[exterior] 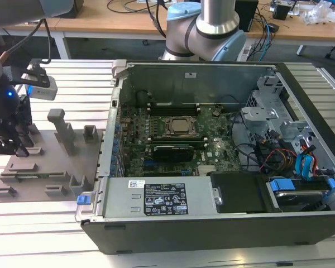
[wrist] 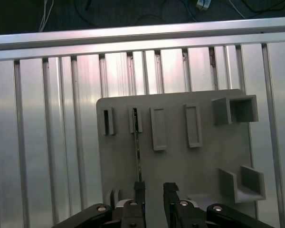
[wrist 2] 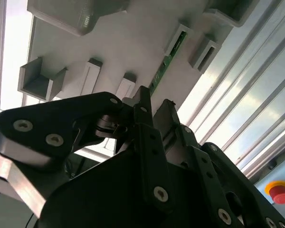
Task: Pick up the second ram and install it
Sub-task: 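Pick up the second ram and move it above second insertion slot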
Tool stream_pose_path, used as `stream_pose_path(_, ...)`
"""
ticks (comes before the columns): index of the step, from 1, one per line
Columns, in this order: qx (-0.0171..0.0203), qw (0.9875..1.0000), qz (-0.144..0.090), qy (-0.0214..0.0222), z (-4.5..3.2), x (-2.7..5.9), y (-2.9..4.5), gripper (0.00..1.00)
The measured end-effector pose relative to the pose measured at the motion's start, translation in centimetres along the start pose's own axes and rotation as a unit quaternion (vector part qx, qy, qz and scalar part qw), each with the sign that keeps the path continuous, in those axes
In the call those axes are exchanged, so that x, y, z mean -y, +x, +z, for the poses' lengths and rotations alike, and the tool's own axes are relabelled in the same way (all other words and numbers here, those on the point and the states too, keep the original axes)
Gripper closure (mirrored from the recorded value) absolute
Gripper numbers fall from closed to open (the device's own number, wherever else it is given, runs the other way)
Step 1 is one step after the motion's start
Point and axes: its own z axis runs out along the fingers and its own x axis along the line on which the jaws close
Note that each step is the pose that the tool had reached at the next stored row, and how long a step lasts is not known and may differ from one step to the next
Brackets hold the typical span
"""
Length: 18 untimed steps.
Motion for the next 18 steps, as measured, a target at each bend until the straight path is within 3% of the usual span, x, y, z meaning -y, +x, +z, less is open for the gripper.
stream_pose_path(16,0.0,1.0,0.0,0.0,2.8,0.13,0.07,0.7)
stream_pose_path(18,0.0,1.0,0.0,0.0,3.66,0.17,0.09,0.7)
